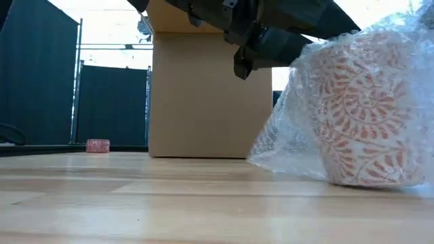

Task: Wrap mug
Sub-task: Wrap the yellow mug with the bubble wrap

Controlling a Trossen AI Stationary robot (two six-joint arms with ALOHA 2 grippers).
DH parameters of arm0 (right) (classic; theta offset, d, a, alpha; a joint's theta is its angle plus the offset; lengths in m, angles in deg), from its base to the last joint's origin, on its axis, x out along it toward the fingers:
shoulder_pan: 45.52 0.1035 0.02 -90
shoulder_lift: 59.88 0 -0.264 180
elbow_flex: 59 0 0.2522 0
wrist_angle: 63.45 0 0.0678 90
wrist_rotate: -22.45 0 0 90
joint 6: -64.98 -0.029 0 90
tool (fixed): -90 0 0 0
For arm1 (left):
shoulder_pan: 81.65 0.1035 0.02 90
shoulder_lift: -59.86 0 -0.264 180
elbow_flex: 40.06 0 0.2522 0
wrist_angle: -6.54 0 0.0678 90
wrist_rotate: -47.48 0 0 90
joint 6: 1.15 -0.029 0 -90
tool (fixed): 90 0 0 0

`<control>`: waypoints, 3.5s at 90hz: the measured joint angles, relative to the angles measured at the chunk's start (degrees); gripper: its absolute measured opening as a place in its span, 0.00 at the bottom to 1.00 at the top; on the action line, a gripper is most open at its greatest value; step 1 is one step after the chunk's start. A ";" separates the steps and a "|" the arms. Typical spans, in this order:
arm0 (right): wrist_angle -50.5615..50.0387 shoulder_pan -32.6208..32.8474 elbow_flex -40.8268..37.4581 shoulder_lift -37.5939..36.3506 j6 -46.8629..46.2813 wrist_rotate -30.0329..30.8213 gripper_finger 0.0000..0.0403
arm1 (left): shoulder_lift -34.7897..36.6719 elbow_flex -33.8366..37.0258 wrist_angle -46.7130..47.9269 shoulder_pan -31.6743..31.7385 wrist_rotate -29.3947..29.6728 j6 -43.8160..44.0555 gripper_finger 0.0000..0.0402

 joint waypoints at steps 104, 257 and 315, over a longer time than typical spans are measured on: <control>-0.77 0.32 -0.04 -4.55 2.56 -6.19 0.45 | -2.08 -0.04 -2.80 -0.02 -1.14 -0.07 0.40; -0.72 -3.22 -0.04 -6.53 15.49 -8.32 0.61 | -2.10 0.11 -3.58 -0.11 -1.29 0.04 0.40; -3.82 -8.41 -0.02 -7.96 21.46 -10.16 0.61 | -2.12 0.09 -3.56 -0.13 -1.29 0.02 0.40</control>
